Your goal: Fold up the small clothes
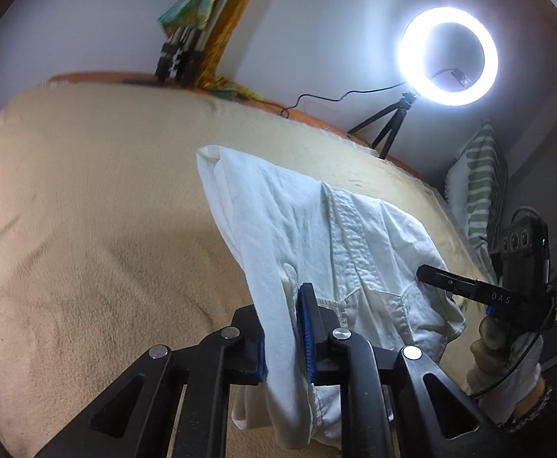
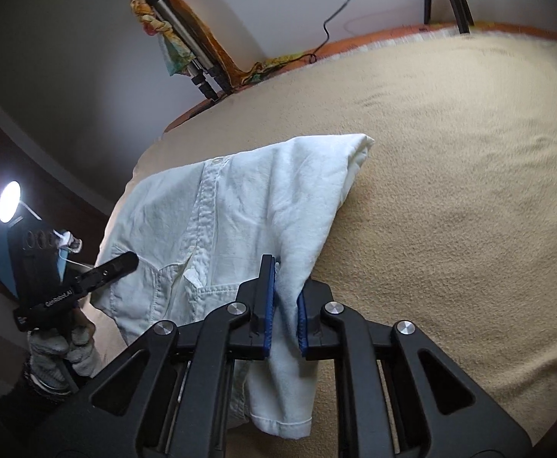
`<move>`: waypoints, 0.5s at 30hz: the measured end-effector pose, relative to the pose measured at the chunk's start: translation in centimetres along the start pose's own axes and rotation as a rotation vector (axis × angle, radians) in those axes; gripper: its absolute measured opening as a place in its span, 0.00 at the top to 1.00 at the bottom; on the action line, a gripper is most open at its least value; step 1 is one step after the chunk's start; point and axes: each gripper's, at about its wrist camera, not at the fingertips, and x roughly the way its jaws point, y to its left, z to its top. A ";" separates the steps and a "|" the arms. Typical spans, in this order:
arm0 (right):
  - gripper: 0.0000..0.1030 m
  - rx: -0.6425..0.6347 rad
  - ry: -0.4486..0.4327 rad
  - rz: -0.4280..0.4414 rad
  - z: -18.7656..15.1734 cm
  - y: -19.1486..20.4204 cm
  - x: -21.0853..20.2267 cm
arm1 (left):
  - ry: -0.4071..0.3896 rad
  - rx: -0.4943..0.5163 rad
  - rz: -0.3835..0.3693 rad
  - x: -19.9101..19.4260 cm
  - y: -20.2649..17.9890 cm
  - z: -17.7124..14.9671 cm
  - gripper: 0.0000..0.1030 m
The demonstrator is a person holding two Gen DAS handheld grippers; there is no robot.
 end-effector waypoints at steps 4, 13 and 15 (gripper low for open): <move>0.90 -0.070 -0.026 -0.045 0.0 1.8 -1.0 | -0.021 0.039 -0.019 -0.9 -1.6 0.0 0.89; 0.90 -0.112 -0.102 -0.066 0.2 2.5 -4.0 | -0.050 0.122 -0.040 -1.9 -4.6 0.1 0.90; 0.90 -0.120 -0.116 -0.062 0.5 2.3 -4.7 | -0.054 0.138 -0.041 -1.8 -5.3 0.3 0.90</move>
